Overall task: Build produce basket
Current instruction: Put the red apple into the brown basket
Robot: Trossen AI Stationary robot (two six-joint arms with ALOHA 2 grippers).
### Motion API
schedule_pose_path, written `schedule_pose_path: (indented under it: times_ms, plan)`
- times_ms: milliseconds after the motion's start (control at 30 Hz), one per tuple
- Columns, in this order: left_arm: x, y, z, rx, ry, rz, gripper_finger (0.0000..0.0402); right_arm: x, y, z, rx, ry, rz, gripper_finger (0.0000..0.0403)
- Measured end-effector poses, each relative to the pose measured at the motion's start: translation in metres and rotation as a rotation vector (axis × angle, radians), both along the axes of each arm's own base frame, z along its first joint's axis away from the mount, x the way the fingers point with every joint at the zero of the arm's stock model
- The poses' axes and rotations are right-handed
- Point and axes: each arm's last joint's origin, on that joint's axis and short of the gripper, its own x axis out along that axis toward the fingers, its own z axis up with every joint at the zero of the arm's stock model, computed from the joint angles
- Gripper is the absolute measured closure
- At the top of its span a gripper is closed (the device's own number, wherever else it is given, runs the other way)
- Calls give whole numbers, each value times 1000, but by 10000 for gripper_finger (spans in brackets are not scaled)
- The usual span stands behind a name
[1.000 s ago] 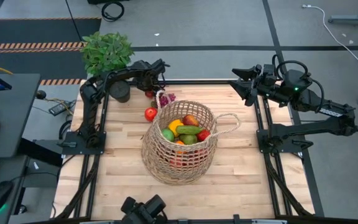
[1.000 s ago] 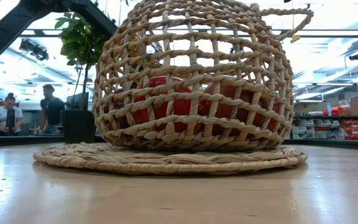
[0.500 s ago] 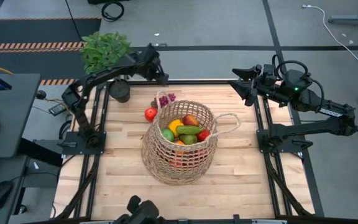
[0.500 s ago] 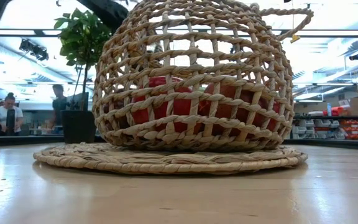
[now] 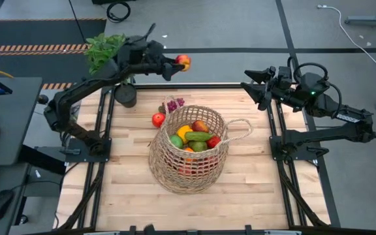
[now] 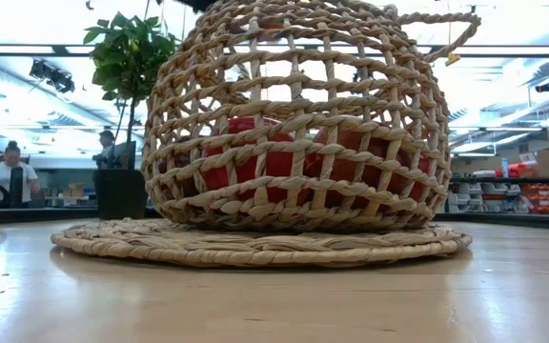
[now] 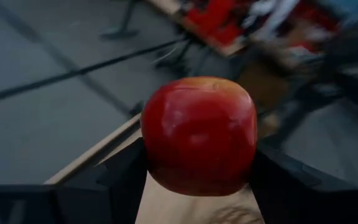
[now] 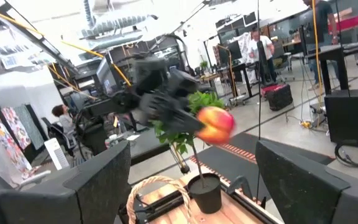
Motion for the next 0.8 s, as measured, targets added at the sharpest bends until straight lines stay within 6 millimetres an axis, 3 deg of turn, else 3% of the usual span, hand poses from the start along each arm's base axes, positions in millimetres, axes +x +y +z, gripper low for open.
schedule_pose_path:
  times_ms: [267, 533, 800]
  plan:
    - [8, -56, 31, 69, -167, -242, 150, 0, 0, 1, -8, -6, -1, 54]
    - [21, -102, 35, 157, -182, -406, 148, 0, 0, 2, 14, -23, 3, 54]
    - [32, -131, 31, 708, -78, -495, 144, 0, 0, 1, 13, -22, 3, 54]
